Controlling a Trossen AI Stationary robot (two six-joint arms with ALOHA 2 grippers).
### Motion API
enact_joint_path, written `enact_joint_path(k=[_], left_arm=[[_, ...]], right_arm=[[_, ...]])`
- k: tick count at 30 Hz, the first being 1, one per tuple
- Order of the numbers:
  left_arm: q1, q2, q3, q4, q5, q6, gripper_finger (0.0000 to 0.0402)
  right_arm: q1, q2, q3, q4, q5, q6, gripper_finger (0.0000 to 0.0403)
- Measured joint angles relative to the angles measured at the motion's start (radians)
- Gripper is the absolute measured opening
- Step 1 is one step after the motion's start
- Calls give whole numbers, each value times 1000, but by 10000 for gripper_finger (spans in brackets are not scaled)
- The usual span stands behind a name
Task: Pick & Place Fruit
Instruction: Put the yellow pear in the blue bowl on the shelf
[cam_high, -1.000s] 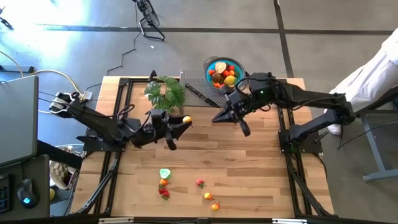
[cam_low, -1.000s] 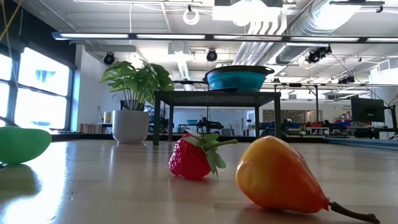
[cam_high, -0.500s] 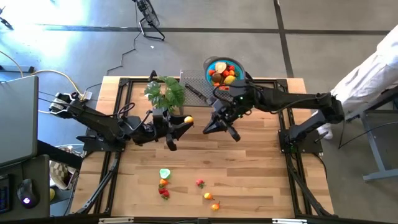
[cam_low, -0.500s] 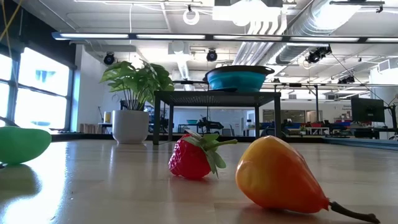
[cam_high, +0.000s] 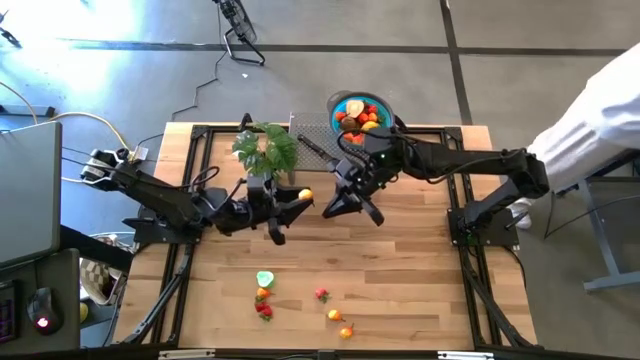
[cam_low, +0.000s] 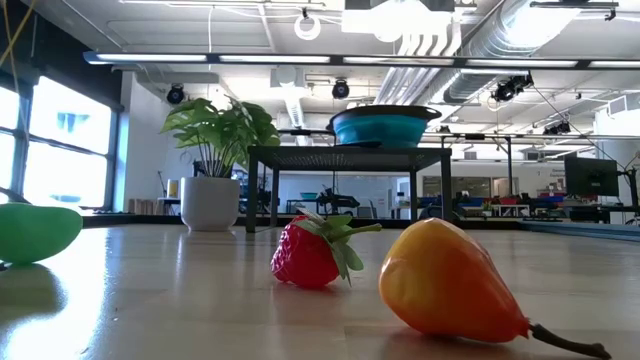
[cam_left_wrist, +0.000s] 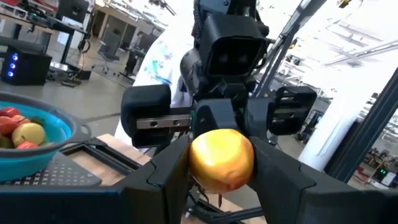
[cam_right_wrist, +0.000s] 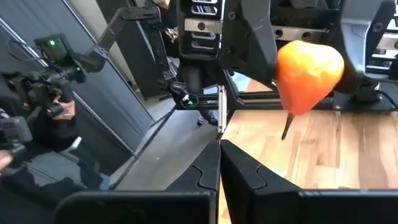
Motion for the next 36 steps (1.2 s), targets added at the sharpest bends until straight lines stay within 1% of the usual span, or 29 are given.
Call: enact_joint_path(k=[3, 7, 12, 14, 16, 23, 27, 32, 36], left_arm=[[0, 1, 11, -6, -1, 7, 152], [1, 46, 35, -14, -4, 45, 152], [0, 99, 103, -6, -1, 112, 152], [0, 115, 126, -23, 0, 129, 152], [0, 115, 143, -59, -2, 142, 152], [0, 112, 173, -110, -1, 149, 152], [0, 113, 174, -145, -8, 121, 152], [0, 112, 174, -163, -27, 75, 152], [0, 113, 174, -164, -29, 62, 152]], right_arm=[[3, -3, 0, 0, -1, 2, 4], [12, -3, 0, 0, -1, -4, 4], [11, -3, 0, -16, -2, 3, 14], [11, -3, 0, -48, -2, 3, 29], [11, -3, 0, -82, -2, 3, 53], [11, -3, 0, -115, -11, 3, 152], [10, -3, 0, -115, -27, 3, 185], [2, -3, 0, -88, -25, 6, 191], [0, -3, 0, -73, -9, 4, 178]])
